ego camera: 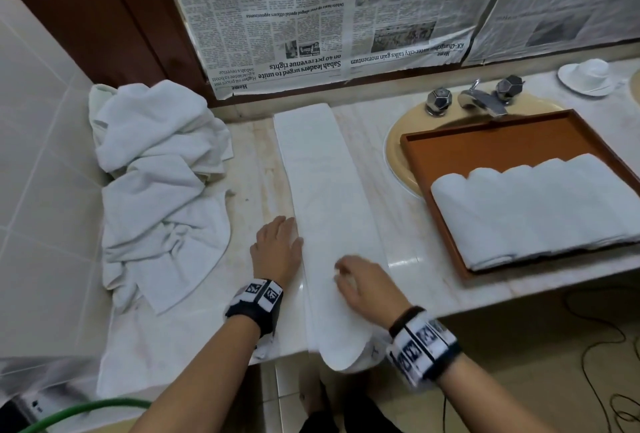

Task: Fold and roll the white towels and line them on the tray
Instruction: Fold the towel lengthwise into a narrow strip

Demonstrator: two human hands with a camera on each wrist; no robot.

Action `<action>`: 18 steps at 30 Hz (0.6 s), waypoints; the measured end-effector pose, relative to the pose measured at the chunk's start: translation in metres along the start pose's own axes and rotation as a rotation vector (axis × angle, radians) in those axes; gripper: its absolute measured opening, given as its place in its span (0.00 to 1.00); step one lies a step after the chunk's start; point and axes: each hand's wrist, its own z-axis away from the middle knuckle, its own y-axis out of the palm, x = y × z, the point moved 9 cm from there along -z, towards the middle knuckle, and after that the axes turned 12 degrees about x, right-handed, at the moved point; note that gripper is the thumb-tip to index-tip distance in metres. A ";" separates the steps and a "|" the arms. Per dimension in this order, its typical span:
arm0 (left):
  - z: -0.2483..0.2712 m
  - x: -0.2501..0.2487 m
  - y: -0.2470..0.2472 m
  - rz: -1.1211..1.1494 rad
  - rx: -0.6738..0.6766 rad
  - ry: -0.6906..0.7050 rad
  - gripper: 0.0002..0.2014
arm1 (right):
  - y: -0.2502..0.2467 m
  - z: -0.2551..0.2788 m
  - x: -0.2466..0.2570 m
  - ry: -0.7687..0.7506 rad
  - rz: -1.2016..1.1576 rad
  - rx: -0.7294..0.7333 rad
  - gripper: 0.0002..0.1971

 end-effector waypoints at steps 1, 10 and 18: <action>0.001 -0.006 0.003 -0.050 0.012 0.001 0.25 | -0.010 -0.016 -0.007 -0.006 0.112 -0.045 0.23; -0.030 -0.022 0.035 -0.275 0.266 -0.006 0.28 | -0.015 -0.125 -0.052 0.075 0.604 0.253 0.32; -0.055 -0.025 0.004 -0.137 0.204 -0.065 0.27 | -0.043 -0.131 -0.066 0.136 0.494 0.119 0.30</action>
